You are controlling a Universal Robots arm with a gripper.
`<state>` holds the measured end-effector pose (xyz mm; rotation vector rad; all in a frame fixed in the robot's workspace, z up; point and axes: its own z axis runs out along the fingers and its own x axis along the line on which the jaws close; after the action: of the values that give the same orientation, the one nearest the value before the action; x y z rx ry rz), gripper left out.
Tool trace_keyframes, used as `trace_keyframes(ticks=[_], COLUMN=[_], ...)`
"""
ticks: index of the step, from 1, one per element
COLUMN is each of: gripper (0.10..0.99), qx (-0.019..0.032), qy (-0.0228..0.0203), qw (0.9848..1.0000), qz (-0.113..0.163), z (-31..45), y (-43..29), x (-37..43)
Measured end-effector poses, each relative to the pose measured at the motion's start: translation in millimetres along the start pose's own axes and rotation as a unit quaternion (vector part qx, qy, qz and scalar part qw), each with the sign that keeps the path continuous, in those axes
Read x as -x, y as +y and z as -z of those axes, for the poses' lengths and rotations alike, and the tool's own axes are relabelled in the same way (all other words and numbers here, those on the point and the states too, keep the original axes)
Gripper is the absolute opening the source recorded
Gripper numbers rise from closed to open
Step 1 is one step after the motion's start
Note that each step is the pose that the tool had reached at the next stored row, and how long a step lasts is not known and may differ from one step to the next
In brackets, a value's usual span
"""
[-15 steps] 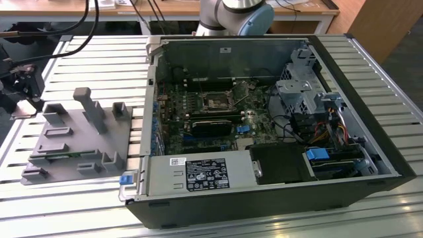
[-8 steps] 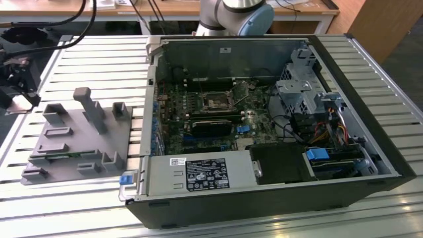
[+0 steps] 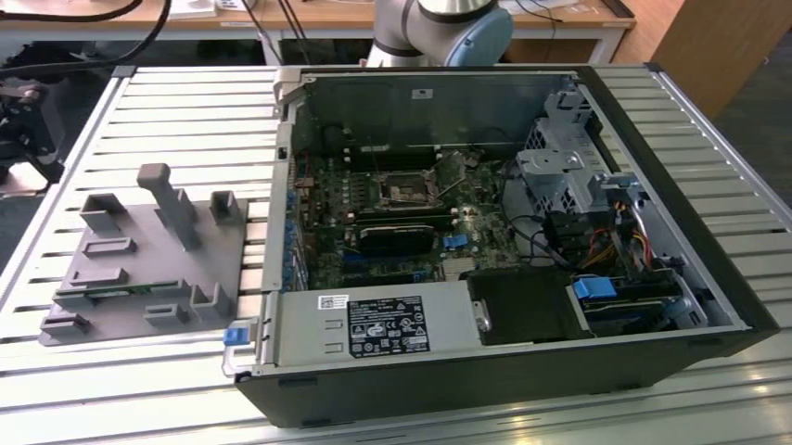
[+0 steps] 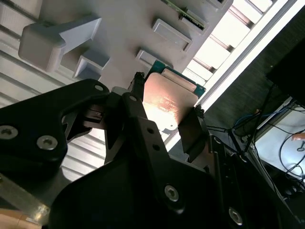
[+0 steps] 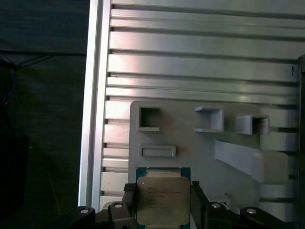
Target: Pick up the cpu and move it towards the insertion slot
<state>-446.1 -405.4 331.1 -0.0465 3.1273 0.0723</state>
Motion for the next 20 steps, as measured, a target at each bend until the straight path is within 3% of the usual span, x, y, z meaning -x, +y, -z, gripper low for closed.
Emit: trace_keyframes(ticks=[20], gripper=[0.537], qx=[0.0], qy=[0.0], qw=[1.0], qz=[0.0], z=[71.8], y=[8.0], x=[1.2])
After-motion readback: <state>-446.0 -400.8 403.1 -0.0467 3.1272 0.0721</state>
